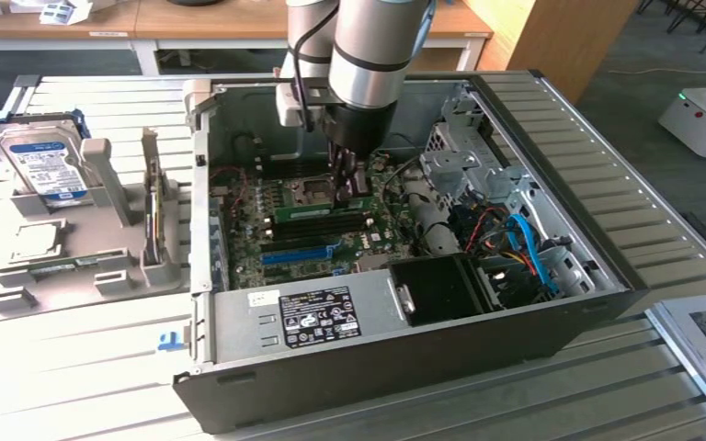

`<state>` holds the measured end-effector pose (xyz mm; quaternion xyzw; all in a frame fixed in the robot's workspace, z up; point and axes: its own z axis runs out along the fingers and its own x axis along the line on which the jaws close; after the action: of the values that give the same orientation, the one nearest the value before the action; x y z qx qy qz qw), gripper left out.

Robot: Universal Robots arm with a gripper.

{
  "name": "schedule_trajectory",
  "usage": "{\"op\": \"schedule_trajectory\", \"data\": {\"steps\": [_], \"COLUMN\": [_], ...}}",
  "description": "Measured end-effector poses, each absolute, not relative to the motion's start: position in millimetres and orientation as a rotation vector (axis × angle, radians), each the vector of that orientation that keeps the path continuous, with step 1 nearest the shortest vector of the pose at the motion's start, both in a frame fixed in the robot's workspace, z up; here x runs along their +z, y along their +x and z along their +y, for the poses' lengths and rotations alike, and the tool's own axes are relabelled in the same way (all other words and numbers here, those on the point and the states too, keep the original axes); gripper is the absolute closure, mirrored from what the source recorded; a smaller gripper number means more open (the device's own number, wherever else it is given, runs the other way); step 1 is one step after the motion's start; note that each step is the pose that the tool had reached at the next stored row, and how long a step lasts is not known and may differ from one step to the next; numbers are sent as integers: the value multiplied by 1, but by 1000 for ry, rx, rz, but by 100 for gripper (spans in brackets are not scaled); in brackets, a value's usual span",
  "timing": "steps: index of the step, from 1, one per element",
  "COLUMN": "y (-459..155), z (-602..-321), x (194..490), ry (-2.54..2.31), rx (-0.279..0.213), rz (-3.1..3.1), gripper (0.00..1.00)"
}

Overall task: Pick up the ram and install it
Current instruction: 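Insert the ram into the slot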

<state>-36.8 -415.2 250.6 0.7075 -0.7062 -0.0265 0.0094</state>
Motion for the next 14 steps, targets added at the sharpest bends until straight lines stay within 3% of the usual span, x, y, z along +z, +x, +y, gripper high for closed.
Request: {"op": "schedule_trajectory", "data": {"steps": [14], "y": [-37], "z": [-415], "x": [246], "ry": [2195], "rx": [-83], "rz": [-2220], "gripper": [88]}}
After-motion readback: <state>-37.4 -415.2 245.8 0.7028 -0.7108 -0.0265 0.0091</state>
